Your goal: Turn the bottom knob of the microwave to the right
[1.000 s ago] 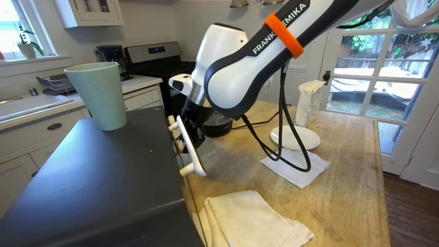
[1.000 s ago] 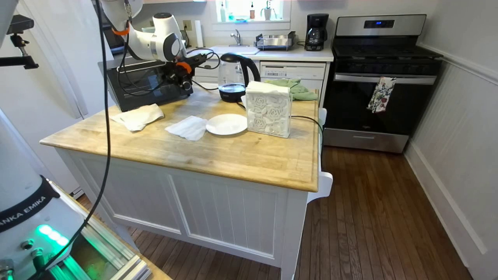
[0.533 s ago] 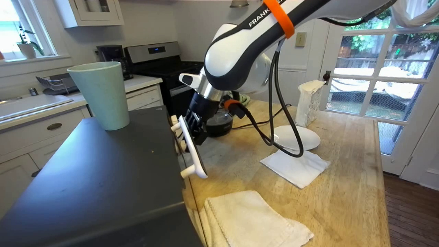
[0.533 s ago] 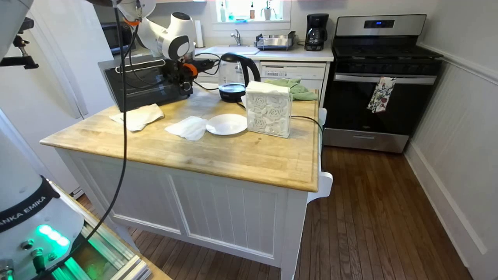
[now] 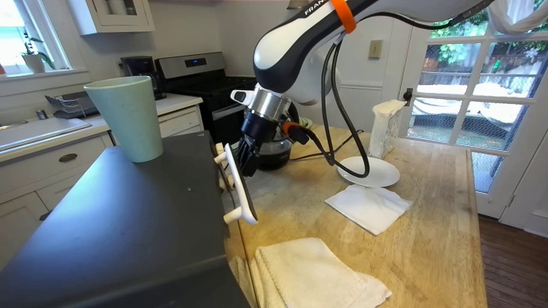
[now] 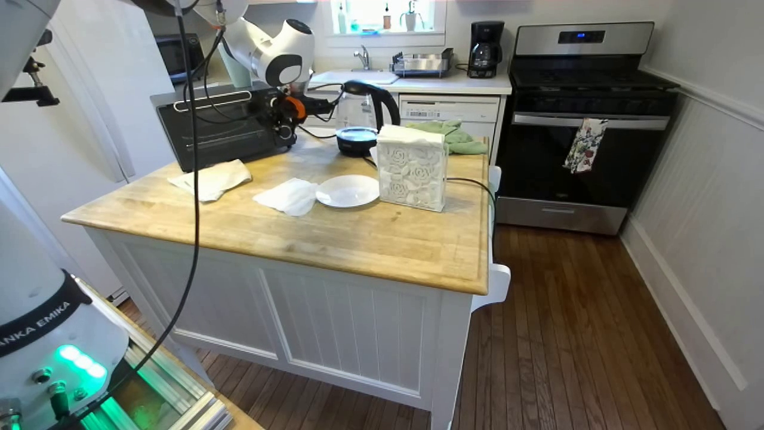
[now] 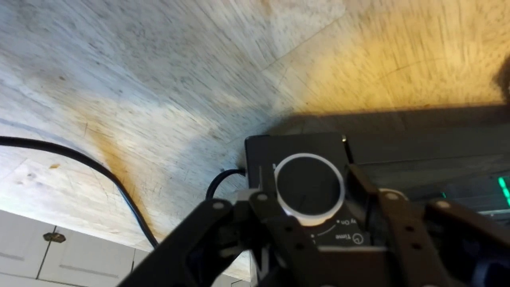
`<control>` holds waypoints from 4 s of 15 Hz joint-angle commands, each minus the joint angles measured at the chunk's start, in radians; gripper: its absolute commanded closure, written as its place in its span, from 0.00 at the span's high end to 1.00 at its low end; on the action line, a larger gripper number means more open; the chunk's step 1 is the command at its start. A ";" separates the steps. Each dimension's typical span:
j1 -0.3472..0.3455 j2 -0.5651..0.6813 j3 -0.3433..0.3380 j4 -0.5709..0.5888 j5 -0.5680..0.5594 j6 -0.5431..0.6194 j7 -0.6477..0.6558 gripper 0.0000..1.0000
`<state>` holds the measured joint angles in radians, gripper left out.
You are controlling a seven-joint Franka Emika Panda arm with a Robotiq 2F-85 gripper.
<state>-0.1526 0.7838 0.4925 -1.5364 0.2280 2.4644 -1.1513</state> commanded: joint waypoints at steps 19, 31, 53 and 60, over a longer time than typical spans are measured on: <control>-0.013 0.060 -0.052 0.112 0.325 -0.197 0.105 0.21; -0.003 0.065 -0.089 0.109 0.414 -0.186 0.092 0.78; 0.130 -0.395 -0.223 -0.375 0.141 0.055 0.175 1.00; 0.121 -0.695 -0.239 -0.727 0.205 0.303 0.301 1.00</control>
<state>-0.0356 0.2538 0.2613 -2.0684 0.3947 2.6651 -0.9040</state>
